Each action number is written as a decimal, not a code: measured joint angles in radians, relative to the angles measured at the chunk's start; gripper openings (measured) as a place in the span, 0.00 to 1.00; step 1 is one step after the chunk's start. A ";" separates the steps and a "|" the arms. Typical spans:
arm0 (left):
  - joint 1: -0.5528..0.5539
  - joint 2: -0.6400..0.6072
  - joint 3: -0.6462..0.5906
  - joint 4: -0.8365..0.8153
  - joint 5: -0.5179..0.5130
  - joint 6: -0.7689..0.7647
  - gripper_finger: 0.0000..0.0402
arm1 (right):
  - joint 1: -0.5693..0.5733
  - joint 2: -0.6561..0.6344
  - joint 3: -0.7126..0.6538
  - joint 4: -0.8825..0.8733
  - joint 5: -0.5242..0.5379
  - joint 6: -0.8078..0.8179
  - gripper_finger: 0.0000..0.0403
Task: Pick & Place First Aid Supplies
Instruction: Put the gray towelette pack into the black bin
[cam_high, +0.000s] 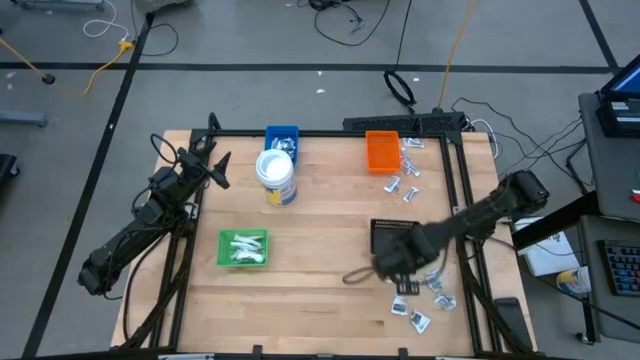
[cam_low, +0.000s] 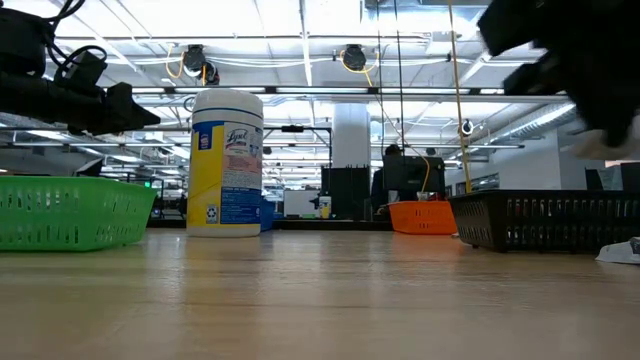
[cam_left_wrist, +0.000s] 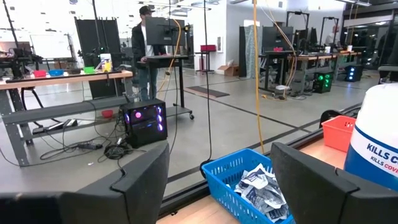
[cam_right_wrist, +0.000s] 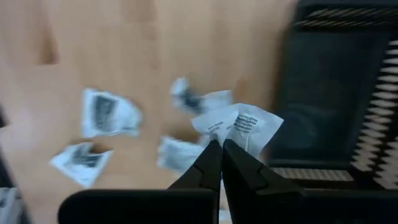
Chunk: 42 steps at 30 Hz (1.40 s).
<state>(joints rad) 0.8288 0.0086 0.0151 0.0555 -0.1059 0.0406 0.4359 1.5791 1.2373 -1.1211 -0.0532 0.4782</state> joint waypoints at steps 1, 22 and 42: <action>0.000 0.000 0.000 0.000 0.000 0.000 0.70 | -0.028 0.000 0.000 -0.006 0.000 -0.026 0.00; 0.000 0.000 0.000 0.000 0.000 0.000 0.71 | -0.266 0.001 -0.161 0.145 0.007 -0.180 0.00; 0.000 0.000 0.000 0.000 0.000 0.000 0.72 | -0.266 0.001 -0.216 0.160 0.037 -0.070 0.35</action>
<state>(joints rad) 0.8291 0.0086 0.0151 0.0555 -0.1059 0.0406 0.1703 1.5798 1.0212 -0.9609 -0.0160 0.4084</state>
